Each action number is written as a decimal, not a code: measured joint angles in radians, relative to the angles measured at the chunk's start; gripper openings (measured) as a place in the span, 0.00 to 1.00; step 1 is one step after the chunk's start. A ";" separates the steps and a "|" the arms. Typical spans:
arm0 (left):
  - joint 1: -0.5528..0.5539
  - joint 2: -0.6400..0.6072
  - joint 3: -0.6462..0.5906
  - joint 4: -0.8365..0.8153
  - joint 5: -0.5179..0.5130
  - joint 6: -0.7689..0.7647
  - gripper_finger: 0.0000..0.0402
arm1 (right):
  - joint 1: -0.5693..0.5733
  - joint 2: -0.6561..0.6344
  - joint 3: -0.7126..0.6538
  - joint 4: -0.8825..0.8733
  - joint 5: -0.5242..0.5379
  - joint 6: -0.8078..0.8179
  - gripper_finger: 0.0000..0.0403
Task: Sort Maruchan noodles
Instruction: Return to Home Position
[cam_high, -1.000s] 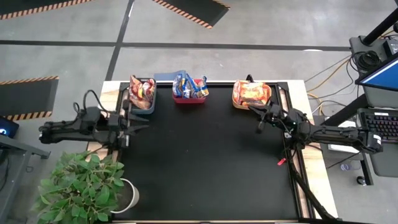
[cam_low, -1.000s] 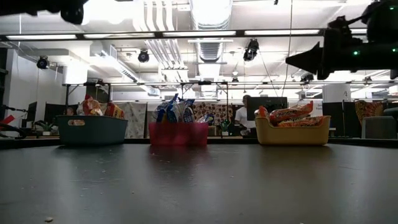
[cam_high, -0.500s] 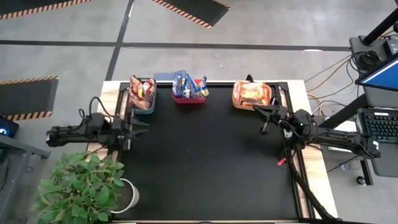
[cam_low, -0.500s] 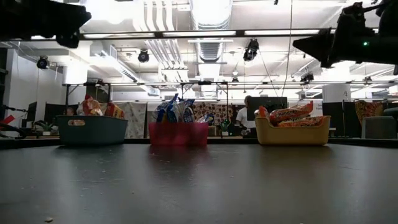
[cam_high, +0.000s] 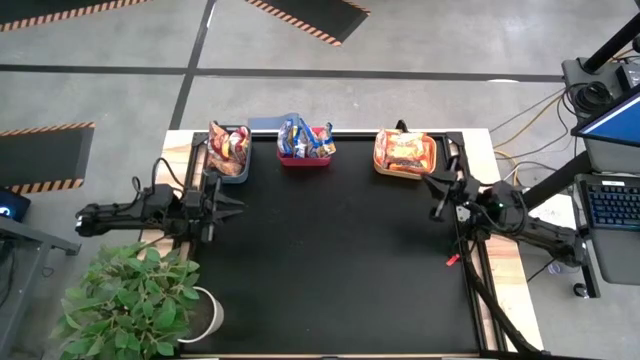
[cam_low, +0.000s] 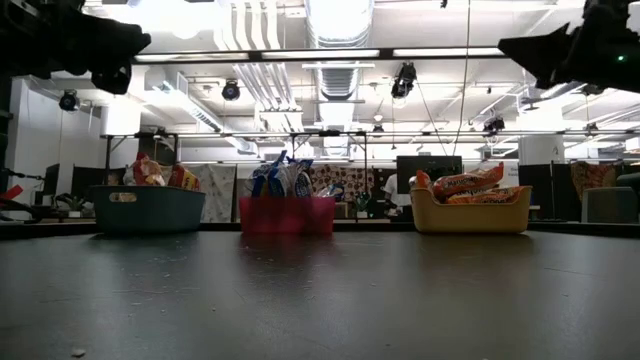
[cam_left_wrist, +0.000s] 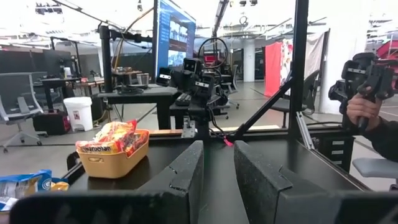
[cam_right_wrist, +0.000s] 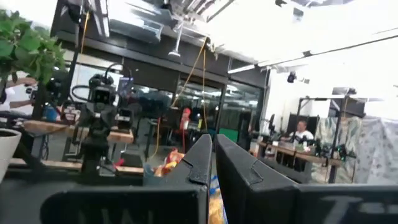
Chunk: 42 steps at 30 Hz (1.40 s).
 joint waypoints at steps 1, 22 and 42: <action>0.000 0.000 -0.009 0.008 0.000 0.000 0.19 | 0.000 -0.016 0.000 -0.006 -0.004 -0.007 0.03; 0.000 -0.003 -0.135 0.150 -0.021 -0.012 0.19 | 0.000 0.006 0.000 -0.223 0.152 0.064 0.03; 0.000 0.002 -0.131 0.153 -0.068 -0.015 0.19 | -0.001 0.064 -0.001 -0.233 0.265 0.307 0.03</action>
